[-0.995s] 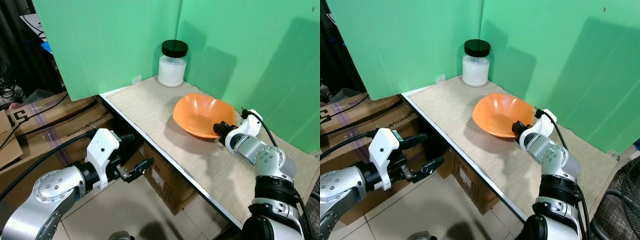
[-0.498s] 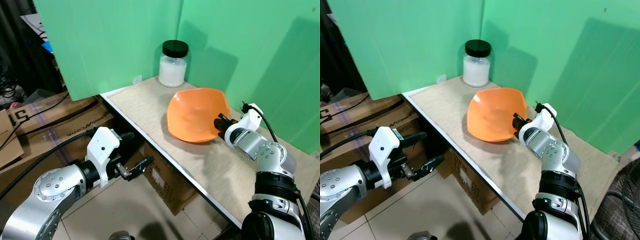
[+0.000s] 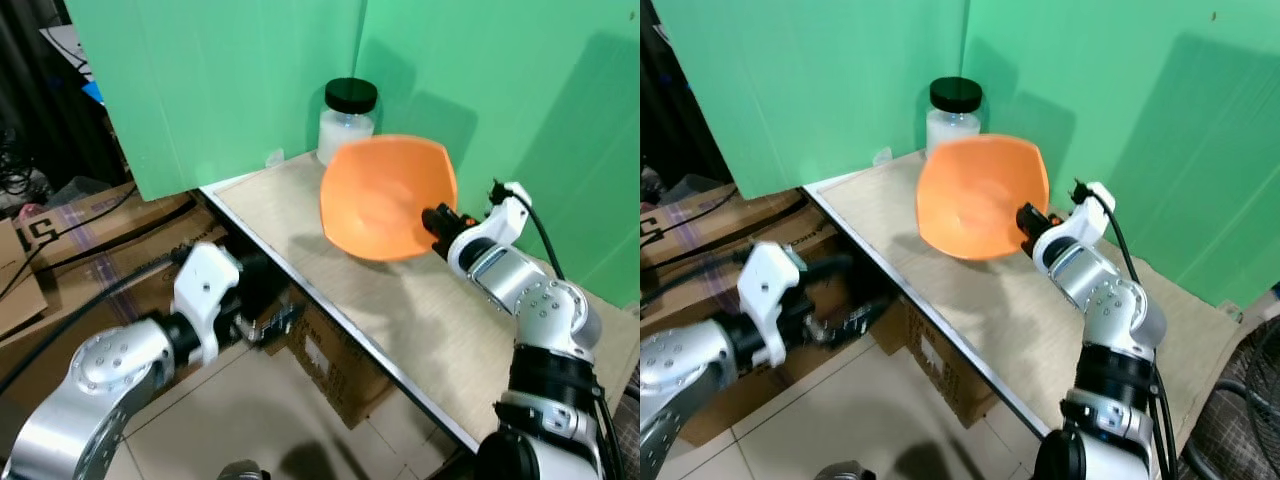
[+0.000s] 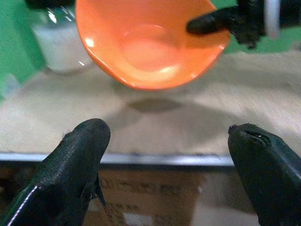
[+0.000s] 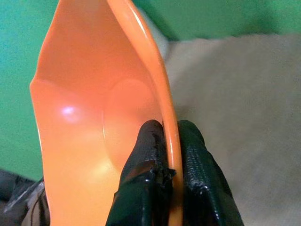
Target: Setting the table
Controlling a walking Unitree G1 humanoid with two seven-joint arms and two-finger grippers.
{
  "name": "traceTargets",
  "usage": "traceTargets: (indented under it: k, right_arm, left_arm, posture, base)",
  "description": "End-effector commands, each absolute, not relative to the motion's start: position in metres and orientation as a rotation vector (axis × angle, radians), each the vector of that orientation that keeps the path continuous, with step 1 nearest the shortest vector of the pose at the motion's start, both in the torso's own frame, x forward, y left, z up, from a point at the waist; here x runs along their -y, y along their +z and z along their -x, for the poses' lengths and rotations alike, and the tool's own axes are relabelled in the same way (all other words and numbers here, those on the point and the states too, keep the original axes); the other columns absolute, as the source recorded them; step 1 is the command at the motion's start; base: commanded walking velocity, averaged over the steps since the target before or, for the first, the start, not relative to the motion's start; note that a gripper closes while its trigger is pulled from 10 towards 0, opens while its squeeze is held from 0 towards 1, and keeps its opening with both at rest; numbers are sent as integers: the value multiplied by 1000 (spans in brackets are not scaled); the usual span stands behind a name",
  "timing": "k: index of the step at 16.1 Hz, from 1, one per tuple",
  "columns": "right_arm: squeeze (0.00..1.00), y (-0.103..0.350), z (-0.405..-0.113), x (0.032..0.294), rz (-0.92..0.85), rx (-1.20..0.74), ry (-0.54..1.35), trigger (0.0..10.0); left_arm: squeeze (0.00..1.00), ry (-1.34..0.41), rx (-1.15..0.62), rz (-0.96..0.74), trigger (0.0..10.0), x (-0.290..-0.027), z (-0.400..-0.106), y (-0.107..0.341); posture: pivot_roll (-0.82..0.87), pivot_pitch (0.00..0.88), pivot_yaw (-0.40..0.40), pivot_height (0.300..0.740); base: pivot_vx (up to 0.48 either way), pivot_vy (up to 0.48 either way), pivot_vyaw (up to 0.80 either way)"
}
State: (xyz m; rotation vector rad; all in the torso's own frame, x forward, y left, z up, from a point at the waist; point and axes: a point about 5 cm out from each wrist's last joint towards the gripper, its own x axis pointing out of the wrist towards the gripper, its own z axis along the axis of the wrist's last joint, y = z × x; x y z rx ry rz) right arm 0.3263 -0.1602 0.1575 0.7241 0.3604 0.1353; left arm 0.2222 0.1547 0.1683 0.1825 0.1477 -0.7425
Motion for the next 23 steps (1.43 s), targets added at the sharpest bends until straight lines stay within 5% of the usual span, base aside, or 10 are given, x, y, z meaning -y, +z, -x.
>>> traceTargets:
  k: [1, 2, 3, 8, 14, 23]
  right_arm:
    - [0, 174, -326, 161, -710, -275, 174, 0]
    - [0, 184, -324, 160, -691, -217, 188, 0]
    - [0, 195, -317, 159, -671, -151, 198, 10000]
    - [0, 196, -292, 140, -232, -53, 223, 10000]
    - [0, 198, -279, 127, -89, 70, 247, 10000]
    - [0, 198, -276, 124, -119, 94, 270, 10000]
  left_arm:
    - [0, -701, -131, -192, 10000, -158, -226, 171]
    - [0, -637, -96, -211, 10000, -160, -231, 173]
    - [0, -504, -62, -216, 10000, -164, -237, 176]
    - [0, -296, 10, -200, 10000, -164, -241, 176]
    - [0, -231, 17, -215, 10000, -165, -238, 173]
    - [0, -185, 35, -192, 10000, -167, -238, 173]
  posture:
    - [139, 0, -50, 740]
    - [132, 0, -42, 740]
    - [126, 0, -38, 740]
    - [103, 0, -27, 740]
    - [104, 0, -35, 740]
    - [80, 0, -41, 740]
  base:
    - [0, 0, 0]
    - [0, 0, 0]
    - [0, 0, 0]
    - [0, 0, 0]
    - [0, 0, -764]
    - [0, 0, -800]
